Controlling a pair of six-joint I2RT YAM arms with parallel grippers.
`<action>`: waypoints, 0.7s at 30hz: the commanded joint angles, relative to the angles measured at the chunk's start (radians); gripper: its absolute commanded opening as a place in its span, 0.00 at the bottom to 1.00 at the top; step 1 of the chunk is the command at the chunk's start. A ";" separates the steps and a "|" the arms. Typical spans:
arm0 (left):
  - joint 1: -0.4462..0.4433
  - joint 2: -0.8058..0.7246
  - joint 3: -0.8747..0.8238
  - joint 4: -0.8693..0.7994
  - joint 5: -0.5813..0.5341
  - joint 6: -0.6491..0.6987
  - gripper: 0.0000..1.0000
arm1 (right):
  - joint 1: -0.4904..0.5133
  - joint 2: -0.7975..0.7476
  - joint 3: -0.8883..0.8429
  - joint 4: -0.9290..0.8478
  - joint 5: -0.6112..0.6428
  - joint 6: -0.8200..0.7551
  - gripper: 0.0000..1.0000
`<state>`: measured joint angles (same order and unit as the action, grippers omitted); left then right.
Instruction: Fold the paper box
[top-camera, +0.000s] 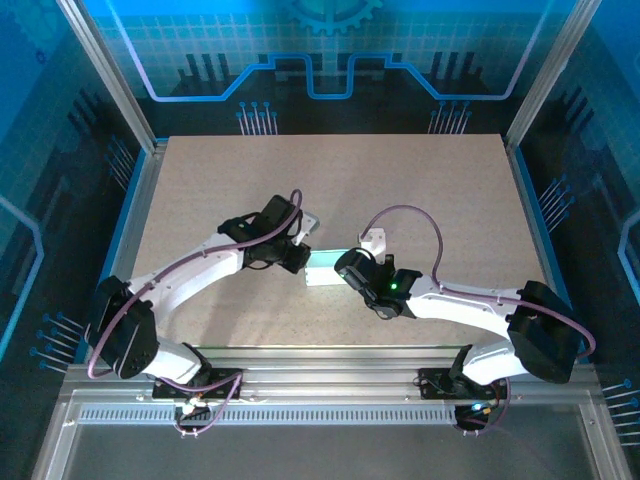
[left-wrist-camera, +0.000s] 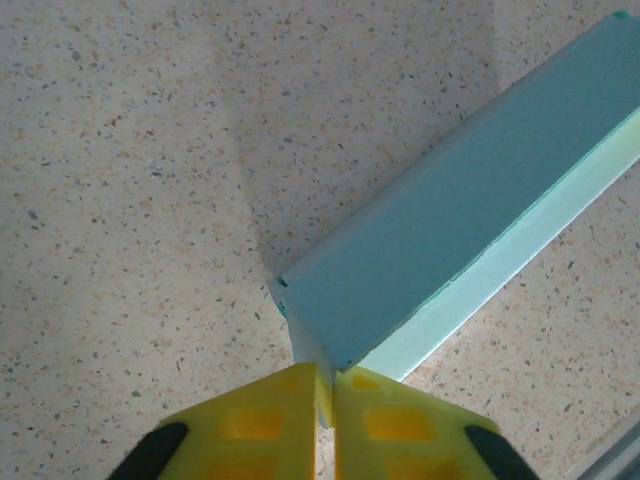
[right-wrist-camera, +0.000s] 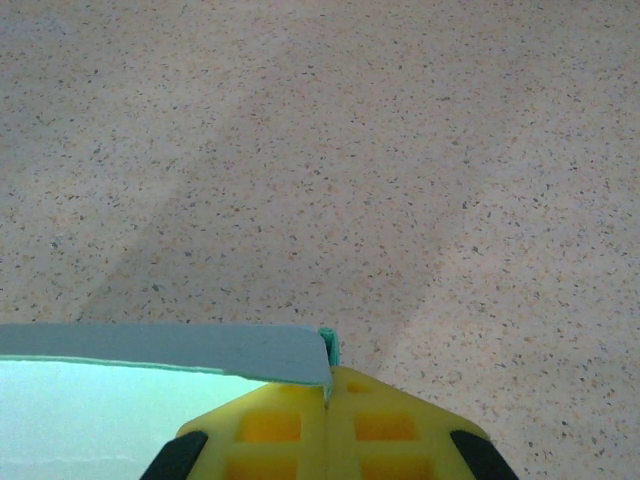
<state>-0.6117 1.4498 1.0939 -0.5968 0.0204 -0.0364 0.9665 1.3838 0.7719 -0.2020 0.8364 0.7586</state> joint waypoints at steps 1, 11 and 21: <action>-0.014 0.019 0.048 0.012 0.000 -0.037 0.06 | -0.005 0.026 -0.029 -0.052 -0.066 0.004 0.00; -0.015 0.064 0.129 -0.063 -0.033 -0.144 0.00 | 0.010 0.045 -0.022 -0.062 -0.043 0.003 0.00; -0.015 0.093 0.152 -0.079 -0.043 -0.353 0.00 | 0.021 0.063 -0.014 -0.059 -0.028 0.014 0.00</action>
<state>-0.6136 1.5532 1.2434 -0.6998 -0.0269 -0.2832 0.9718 1.4075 0.7738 -0.1890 0.8764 0.7597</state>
